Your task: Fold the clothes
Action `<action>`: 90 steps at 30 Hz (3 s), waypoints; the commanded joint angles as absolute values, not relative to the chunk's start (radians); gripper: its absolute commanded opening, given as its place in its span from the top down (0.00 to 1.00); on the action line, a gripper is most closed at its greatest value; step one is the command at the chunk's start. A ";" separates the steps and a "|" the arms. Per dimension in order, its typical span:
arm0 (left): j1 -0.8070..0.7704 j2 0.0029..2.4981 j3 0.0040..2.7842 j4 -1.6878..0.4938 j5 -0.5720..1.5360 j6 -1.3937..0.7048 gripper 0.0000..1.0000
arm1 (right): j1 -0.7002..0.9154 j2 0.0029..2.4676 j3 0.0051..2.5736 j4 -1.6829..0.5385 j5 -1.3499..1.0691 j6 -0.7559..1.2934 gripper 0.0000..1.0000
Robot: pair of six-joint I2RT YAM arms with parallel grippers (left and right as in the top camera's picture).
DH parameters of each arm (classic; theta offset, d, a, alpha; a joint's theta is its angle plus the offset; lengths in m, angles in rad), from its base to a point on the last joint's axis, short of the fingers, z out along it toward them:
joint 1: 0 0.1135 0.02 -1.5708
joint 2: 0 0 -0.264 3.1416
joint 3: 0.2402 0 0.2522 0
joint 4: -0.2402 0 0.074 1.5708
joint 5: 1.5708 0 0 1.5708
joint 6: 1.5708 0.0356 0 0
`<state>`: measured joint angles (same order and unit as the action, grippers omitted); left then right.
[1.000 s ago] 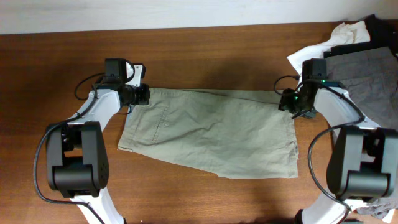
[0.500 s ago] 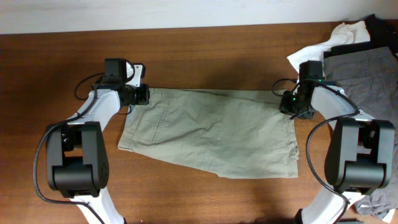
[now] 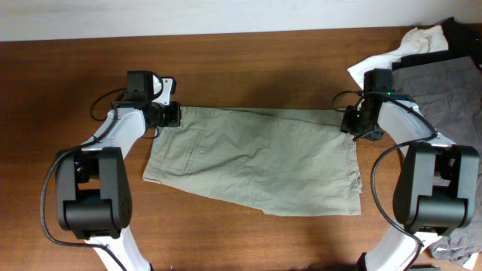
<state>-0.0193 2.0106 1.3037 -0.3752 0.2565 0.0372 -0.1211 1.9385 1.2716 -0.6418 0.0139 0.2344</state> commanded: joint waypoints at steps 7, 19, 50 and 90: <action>-0.017 2.021 1.312 -0.375 0.261 0.041 0.89 | -0.125 1.940 1.254 -0.608 -0.013 0.245 0.59; -0.017 2.021 1.312 -0.375 0.261 0.041 0.89 | -0.125 1.993 1.260 -0.595 -0.010 0.244 0.73; -0.017 1.793 1.312 -0.458 0.143 0.037 0.99 | -0.125 1.848 1.429 -0.786 0.026 0.245 0.96; -0.018 1.555 1.312 -0.488 0.024 0.030 0.99 | 0.052 1.665 1.442 -0.598 0.128 0.345 0.96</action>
